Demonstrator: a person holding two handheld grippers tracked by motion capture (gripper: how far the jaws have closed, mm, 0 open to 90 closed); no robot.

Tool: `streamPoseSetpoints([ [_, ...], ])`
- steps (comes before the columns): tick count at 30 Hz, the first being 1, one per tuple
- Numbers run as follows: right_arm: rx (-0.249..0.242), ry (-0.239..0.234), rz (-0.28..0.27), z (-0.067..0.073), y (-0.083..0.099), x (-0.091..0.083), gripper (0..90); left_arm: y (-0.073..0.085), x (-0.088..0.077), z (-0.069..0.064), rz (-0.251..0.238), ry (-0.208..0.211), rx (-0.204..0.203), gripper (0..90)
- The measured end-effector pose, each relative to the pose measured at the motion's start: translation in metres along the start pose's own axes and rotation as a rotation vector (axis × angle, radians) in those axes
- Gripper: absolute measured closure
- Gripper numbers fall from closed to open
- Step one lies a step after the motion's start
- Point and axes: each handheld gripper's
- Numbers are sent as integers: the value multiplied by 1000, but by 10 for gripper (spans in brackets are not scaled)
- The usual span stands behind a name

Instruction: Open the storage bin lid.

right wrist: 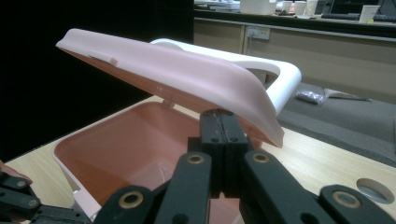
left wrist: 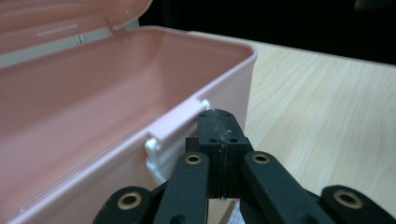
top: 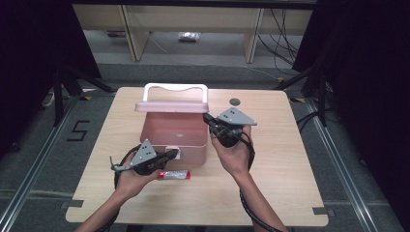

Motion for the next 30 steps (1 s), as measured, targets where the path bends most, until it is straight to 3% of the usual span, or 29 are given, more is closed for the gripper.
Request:
streamPoseSetpoints([
  [5,6,0,12,0,0,-1,900,-19,-16,7,-54,-43,-13,897],
  [13,7,2,11,0,-1,-1,900,-45,-28,32,-125,-140,-83,899],
  [21,-17,18,4,-1,1,0,900,-63,-32,44,-175,-178,-108,899],
  [23,11,1,19,1,2,-1,900,-66,-34,45,-179,-186,-107,899],
  [30,-2,0,15,1,4,0,900,-68,-33,46,-179,-194,-109,899],
])
Point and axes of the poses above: each handheld gripper's, and its own axes: x roughly forward along the jaws, y roughly out of its underside, z roughly to its left, and after that the axes turned 14 degrees about z, right-handed
